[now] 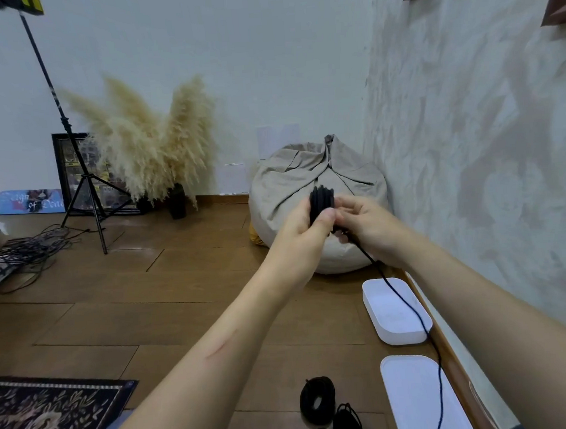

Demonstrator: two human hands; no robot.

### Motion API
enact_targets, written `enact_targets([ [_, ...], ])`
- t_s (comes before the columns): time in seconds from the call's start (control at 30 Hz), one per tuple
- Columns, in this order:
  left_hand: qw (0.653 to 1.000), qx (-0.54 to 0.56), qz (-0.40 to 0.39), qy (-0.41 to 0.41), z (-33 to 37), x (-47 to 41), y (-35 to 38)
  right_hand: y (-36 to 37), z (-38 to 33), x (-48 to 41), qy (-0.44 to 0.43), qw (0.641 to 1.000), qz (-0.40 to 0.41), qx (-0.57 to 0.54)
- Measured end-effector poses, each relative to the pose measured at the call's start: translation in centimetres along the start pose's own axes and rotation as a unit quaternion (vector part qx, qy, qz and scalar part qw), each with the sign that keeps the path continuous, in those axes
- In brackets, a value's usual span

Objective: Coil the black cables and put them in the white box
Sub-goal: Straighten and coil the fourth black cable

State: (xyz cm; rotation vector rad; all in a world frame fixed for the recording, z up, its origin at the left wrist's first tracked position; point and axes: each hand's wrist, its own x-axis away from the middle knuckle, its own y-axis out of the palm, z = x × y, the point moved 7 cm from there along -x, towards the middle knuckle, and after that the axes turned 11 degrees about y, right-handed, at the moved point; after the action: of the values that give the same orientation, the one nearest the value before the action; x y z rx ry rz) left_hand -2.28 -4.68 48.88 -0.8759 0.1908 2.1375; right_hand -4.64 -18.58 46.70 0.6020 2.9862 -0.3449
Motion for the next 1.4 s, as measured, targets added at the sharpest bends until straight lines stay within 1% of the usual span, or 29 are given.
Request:
enact_targets([
  [0.07, 0.998, 0.030, 0.057, -0.020, -0.1, -0.3, -0.6, 1.8, 0.9, 0.2, 0.021, 0.999, -0.017, 0.020],
  [0.1, 0.995, 0.028, 0.092, -0.024, -0.3, -0.4, -1.2, 2.9, 1.0, 0.5, 0.031, 0.998, -0.029, 0.040],
  [0.13, 0.992, 0.002, 0.121, -0.022, -0.6, -0.5, -1.9, 4.0, 1.1, 0.7, 0.035, 0.996, -0.044, 0.071],
  [0.2, 0.984, -0.096, 0.151, -0.014, -1.4, -0.6, -3.4, 6.1, 0.5, 1.2, 0.023, 0.984, -0.077, 0.157],
  [0.27, 0.970, -0.182, 0.159, -0.017, -2.5, -0.7, -4.7, 7.0, -1.0, 1.6, -0.012, 0.970, -0.082, 0.227],
  [0.33, 0.962, -0.222, 0.159, -0.028, -3.6, -0.6, -5.6, 6.5, -2.5, 1.7, -0.028, 0.965, -0.062, 0.253],
  [0.47, 0.975, -0.186, 0.103, -0.060, -4.9, -0.1, -5.0, 5.0, -3.4, 1.8, -0.033, 0.958, -0.045, 0.281],
  [0.63, 0.987, -0.135, 0.028, -0.082, -5.4, 0.3, -2.6, 3.0, -3.9, 1.9, -0.031, 0.961, 0.001, 0.273],
  [0.77, 0.993, -0.102, 0.007, -0.067, -5.3, 0.3, -1.8, 1.7, -3.9, 1.9, -0.030, 0.974, 0.011, 0.224],
  [0.9, 0.994, -0.084, -0.006, -0.066, -5.3, 0.3, -1.6, 0.9, -3.3, 1.7, -0.008, 0.986, 0.012, 0.168],
  [1.03, 0.992, -0.095, -0.004, -0.078, -5.6, 0.6, -1.6, 0.4, -2.5, 1.4, 0.021, 0.992, 0.019, 0.123],
  [1.13, 0.989, -0.120, 0.011, -0.085, -5.7, 0.7, -2.1, 0.3, -2.0, 1.4, 0.037, 0.995, -0.019, 0.095],
  [1.23, 0.985, -0.147, 0.016, -0.085, -5.9, 0.7, -2.3, 0.2, -1.9, 1.6, 0.036, 0.992, -0.043, 0.109],
  [1.4, 0.988, -0.131, -0.008, -0.085, -5.4, 1.0, -1.1, -0.2, -2.5, 1.5, 0.008, 0.991, 0.014, 0.134],
])
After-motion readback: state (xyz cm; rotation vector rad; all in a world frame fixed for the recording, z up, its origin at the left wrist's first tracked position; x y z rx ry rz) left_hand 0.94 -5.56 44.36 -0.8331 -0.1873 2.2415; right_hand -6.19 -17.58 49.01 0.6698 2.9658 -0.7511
